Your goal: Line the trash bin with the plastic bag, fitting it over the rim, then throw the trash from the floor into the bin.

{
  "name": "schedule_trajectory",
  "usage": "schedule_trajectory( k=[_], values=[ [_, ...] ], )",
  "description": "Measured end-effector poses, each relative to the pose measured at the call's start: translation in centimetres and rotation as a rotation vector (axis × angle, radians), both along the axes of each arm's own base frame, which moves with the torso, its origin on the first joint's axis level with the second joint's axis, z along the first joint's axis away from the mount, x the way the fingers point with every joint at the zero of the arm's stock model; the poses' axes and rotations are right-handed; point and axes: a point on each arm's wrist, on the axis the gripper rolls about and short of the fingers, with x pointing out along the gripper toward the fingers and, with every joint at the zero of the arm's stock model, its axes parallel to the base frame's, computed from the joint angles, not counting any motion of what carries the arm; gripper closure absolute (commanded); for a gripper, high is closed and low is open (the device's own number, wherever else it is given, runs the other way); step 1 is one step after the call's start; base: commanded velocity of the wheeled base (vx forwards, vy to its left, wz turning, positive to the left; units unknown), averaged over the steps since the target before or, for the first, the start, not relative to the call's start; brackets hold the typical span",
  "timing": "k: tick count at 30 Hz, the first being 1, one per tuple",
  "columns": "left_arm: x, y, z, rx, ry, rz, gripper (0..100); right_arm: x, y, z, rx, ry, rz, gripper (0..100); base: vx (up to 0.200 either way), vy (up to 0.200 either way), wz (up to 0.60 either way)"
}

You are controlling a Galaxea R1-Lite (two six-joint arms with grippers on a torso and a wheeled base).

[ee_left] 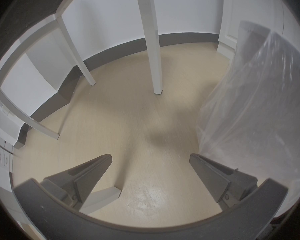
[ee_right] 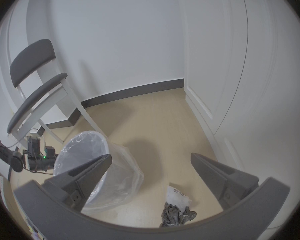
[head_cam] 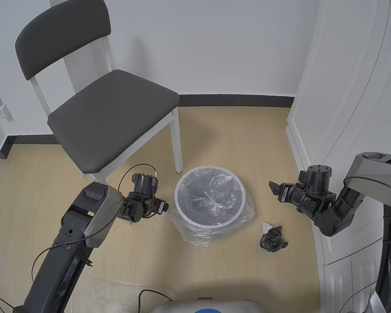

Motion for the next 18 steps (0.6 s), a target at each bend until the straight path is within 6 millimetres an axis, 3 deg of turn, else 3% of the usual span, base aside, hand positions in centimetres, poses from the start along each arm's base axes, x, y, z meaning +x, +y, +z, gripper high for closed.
schedule_trajectory(
  k=[6,11,18],
  values=[
    [0.3,0.5,-0.5,-0.004,-0.033,0.025,0,-0.1,0.3,-0.2,0.013,-0.012,0.005,0,0.0,0.0,0.0],
    [0.7,0.9,0.3,-0.043,-0.081,0.089,0,-0.3,0.4,-0.2,0.013,-0.008,0.008,0,0.0,0.0,0.0],
    [-1.4,1.3,1.5,-0.068,-0.035,0.082,0,-0.8,0.3,0.1,0.013,-0.006,0.011,0,0.0,0.0,0.0]
  ],
)
